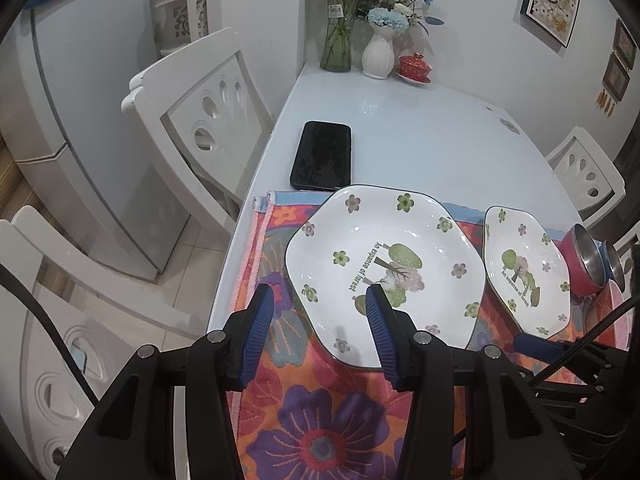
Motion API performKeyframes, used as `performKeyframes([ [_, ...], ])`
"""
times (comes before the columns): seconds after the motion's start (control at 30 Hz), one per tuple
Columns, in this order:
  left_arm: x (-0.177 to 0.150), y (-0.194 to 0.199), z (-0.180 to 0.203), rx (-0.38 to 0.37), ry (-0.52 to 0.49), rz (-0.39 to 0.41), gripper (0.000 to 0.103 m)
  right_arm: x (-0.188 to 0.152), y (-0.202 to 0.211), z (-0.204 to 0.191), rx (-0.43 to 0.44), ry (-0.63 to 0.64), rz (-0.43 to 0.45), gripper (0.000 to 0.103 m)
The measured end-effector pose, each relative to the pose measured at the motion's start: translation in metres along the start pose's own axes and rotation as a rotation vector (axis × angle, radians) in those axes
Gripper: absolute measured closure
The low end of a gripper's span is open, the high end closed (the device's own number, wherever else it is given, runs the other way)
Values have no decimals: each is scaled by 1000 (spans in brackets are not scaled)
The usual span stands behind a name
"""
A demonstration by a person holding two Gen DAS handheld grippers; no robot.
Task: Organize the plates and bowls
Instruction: 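Move both tools to the white hexagonal plate with the tree print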
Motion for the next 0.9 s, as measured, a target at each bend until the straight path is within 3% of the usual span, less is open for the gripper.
performKeyframes([
  [0.37, -3, 2, 2, 19, -14, 11, 58, 8, 22, -5, -196, 42, 29, 46],
  [0.9, -4, -8, 1, 31, -14, -3, 58, 11, 16, -1, -223, 38, 18, 46],
])
Point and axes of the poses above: each gripper's, at about its wrist camera, not at the fingertips, and y roughly against the way its jaws point, z to its right, x to its top, the point moved 1 cm from there along -y, roughly the way its jaws point, and after that the axes turned 9 degrees about y, right-handed, at the moved point
